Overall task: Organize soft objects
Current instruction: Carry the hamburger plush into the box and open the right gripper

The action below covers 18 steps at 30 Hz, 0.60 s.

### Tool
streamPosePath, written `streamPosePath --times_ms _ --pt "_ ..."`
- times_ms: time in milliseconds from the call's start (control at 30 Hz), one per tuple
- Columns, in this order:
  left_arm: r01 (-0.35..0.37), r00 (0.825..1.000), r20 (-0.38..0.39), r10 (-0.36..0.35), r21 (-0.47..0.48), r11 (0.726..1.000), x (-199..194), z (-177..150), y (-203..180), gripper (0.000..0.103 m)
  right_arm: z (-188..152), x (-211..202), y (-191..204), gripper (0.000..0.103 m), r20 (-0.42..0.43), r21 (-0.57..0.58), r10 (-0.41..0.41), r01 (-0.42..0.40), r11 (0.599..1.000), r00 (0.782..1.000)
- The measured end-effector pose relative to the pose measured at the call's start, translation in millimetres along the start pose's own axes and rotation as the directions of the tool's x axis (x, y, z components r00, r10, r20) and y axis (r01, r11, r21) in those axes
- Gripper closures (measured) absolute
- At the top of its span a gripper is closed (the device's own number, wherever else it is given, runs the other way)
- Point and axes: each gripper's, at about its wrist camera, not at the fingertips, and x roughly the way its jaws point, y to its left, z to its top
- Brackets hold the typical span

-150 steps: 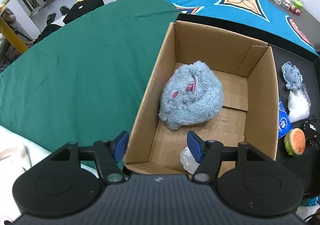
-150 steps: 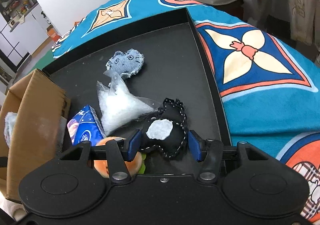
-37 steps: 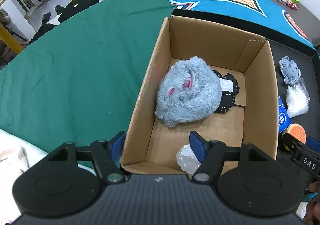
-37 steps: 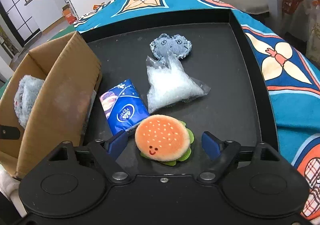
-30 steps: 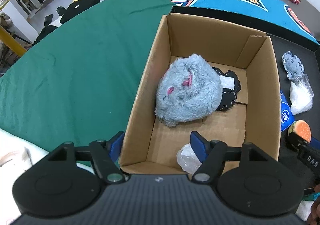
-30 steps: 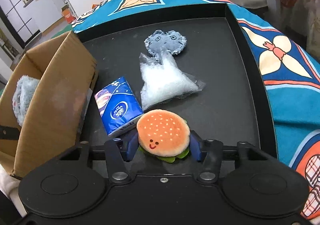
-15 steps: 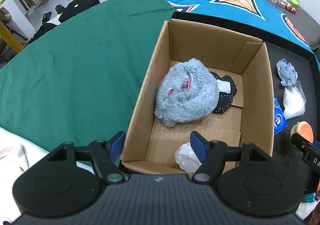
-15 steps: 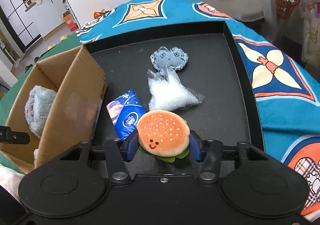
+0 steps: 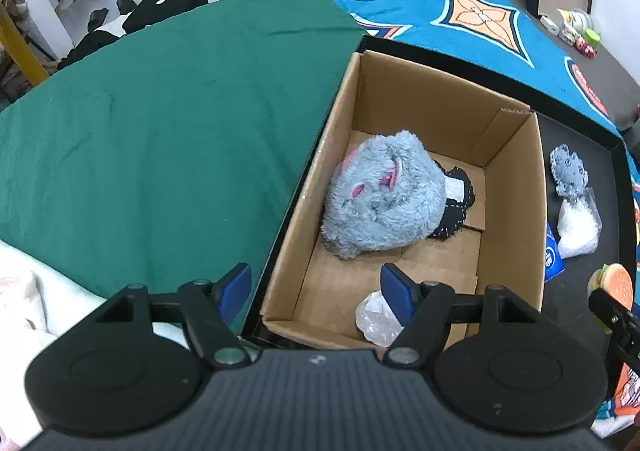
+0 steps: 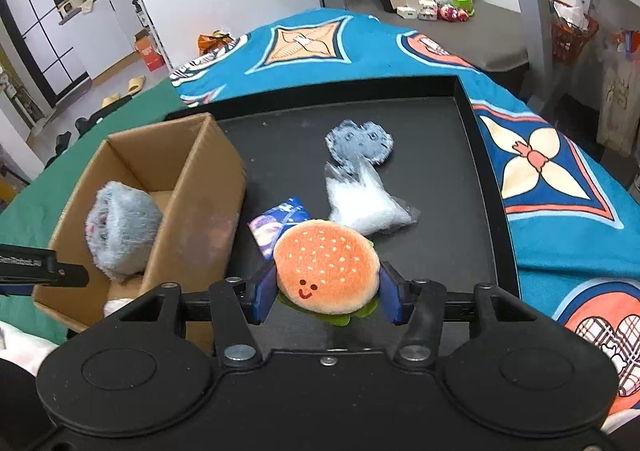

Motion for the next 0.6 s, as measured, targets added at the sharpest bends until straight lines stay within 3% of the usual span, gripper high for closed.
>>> streamPosePath --times_ms 267,467,600 --pt "0.023 1.000 0.013 -0.022 -0.038 0.999 -1 -2 11 0.037 12 -16 22 0.051 0.045 -0.014 0.037 -0.037 0.999 0.998" --pt "0.071 0.997 0.007 -0.071 -0.079 0.994 3 0 22 0.050 24 -23 47 0.051 0.064 -0.049 0.074 -0.071 0.996 0.995" --pt "0.100 0.995 0.002 -0.100 -0.086 0.991 6 -1 27 0.053 28 -23 67 0.051 0.073 -0.069 0.100 -0.095 0.993 0.992"
